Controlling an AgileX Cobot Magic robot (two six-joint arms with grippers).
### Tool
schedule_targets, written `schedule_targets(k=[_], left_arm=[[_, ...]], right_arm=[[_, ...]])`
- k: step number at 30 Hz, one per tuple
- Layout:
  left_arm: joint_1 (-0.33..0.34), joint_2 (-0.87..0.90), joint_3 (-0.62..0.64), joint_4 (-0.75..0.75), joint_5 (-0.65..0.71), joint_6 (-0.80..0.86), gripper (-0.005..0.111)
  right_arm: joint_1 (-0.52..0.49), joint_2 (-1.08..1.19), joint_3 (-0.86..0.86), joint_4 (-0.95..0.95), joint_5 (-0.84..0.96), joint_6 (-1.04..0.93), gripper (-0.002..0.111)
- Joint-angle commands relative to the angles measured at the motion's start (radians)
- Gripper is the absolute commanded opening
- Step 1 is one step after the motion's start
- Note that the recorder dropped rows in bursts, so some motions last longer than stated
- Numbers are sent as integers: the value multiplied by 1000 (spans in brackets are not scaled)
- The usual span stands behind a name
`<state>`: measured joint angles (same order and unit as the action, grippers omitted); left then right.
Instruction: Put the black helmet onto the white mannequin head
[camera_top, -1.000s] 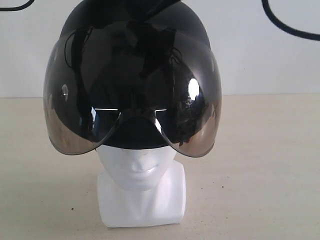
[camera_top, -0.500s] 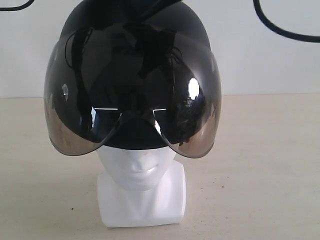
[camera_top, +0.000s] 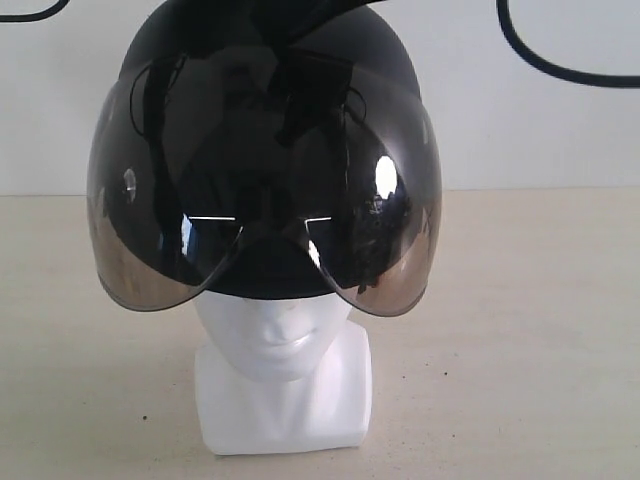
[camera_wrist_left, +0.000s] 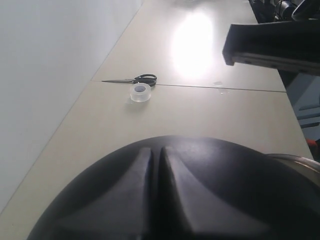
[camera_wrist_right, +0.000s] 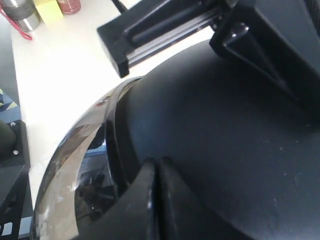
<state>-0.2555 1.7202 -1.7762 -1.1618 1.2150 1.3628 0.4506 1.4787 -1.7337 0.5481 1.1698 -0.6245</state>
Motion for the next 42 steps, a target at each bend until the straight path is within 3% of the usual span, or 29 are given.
schedule_targets(k=[1,12,23,42], left_arm=[[5,1,-3,27,6,-9,4],[5,1,-3,27,6,-13,4],[5,1,-3,37,6,-37,4],[5,1,-3,53,6,-39,4]], right_arm=[[1,27,-2,-23,51,5,0],[17,28,-2,-12,51,35,0],[160,28,-2,-164,51,115,0],[160,11,1,-206,51,197,0]])
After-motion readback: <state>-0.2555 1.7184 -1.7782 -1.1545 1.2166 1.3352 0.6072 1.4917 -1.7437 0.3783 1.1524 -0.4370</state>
